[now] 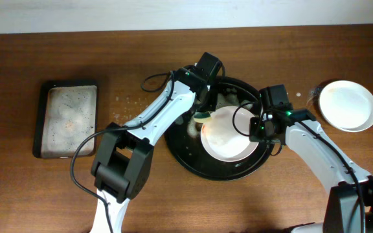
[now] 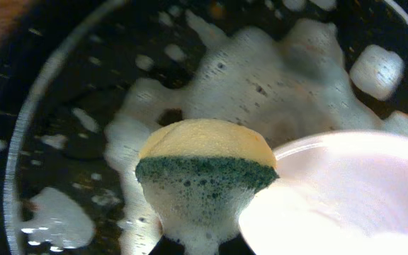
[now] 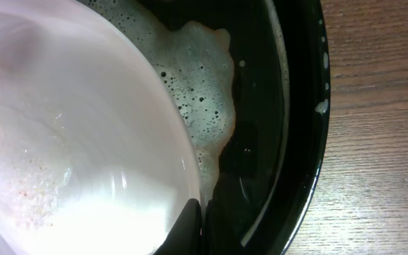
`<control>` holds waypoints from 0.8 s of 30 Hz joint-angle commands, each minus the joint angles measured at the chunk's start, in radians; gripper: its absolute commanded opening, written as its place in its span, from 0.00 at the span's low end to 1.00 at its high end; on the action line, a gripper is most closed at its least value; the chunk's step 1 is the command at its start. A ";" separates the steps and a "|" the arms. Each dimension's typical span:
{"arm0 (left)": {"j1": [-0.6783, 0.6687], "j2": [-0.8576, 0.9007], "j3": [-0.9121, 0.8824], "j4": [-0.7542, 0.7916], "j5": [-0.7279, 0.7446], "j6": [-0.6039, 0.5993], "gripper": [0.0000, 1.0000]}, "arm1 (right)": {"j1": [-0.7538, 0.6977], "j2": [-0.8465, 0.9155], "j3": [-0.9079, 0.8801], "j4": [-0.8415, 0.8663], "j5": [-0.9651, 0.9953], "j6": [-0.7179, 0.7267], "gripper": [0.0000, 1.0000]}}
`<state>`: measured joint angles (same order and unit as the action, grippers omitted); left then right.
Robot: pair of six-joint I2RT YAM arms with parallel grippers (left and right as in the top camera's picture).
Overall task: Clean dirty plates on tray and stack at the side
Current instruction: 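Scrub the tilted plate with the sponge in the left gripper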
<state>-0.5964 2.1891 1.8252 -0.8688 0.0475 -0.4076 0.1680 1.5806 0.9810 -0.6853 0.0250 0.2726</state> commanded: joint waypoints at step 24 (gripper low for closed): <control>-0.095 0.172 0.002 -0.041 -0.092 0.009 0.00 | -0.003 0.056 -0.002 -0.016 -0.017 0.058 0.20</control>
<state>-0.7052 2.3100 1.8355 -0.8970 0.0250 -0.4076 0.1654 1.5795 0.9829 -0.7250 0.0303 0.2871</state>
